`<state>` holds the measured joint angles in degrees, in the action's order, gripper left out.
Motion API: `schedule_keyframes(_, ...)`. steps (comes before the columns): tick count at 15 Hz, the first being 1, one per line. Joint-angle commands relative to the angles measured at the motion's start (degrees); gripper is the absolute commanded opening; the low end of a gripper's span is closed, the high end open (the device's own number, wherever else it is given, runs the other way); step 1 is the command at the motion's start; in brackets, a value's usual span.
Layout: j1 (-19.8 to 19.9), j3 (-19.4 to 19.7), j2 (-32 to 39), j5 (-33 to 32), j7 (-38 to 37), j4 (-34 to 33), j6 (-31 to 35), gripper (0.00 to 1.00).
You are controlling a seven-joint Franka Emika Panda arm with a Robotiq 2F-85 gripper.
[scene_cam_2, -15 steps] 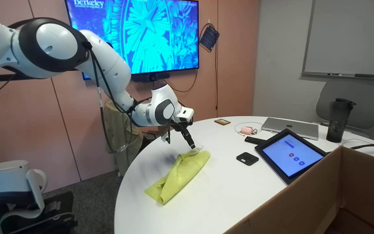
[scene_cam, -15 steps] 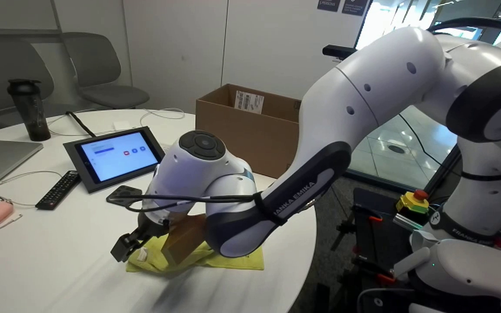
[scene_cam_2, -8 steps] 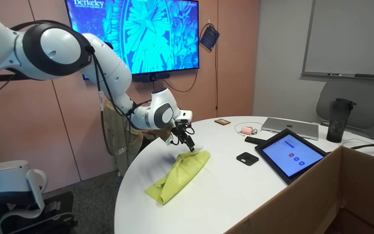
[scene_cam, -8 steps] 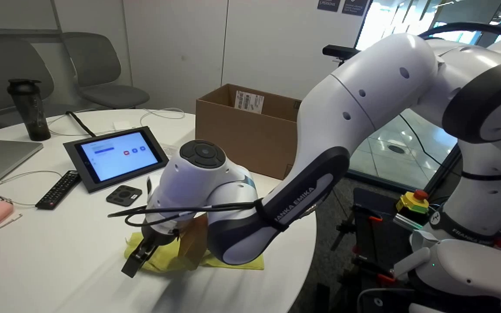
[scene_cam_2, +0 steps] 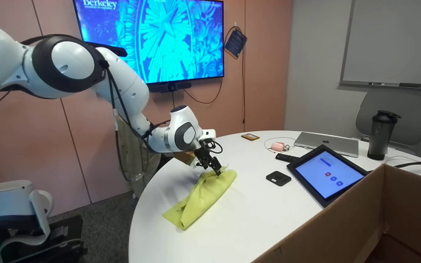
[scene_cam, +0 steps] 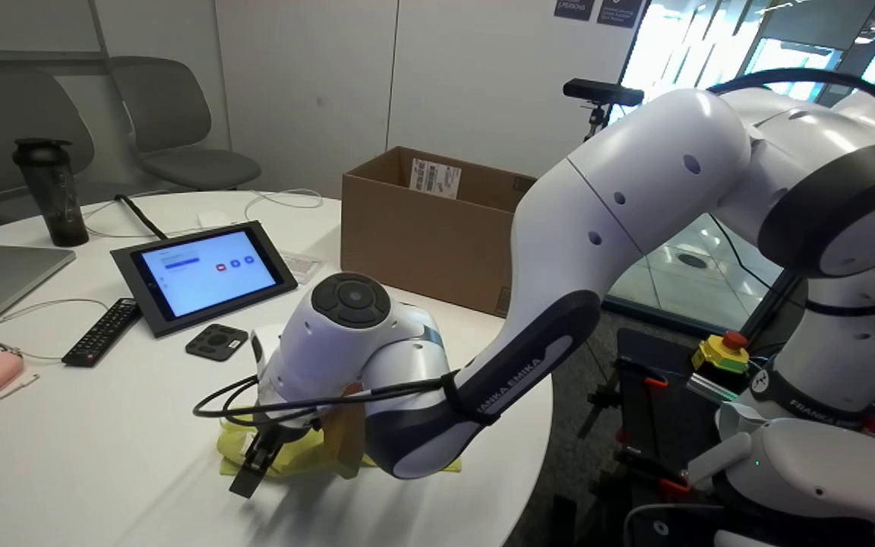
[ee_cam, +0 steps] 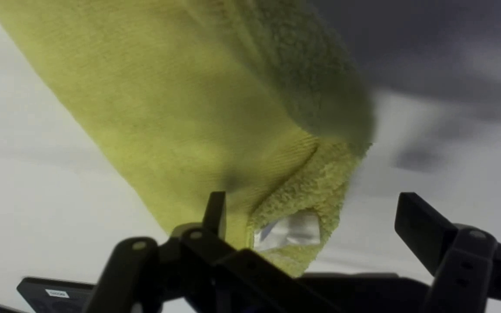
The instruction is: Put the black marker on the green towel, fold the towel twice and place it inside the box
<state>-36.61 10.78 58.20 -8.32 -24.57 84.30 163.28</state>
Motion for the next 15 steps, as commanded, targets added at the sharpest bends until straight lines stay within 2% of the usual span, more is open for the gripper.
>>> schedule_keyframes(1,-2.4,2.5,2.5,-1.6,0.6,-3.0,-0.2,1.0)
schedule_keyframes(7,-3.8,4.1,4.6,-1.9,1.5,-4.5,-1.3,0.98)
schedule_keyframes(8,-3.8,4.3,4.8,-1.9,1.5,-4.8,-1.5,0.78)
schedule_keyframes(10,-3.8,4.6,5.0,-1.9,1.5,-5.2,-2.0,0.7)
schedule_keyframes(15,-2.9,4.5,4.7,-2.0,1.7,-5.9,-3.7,0.31)
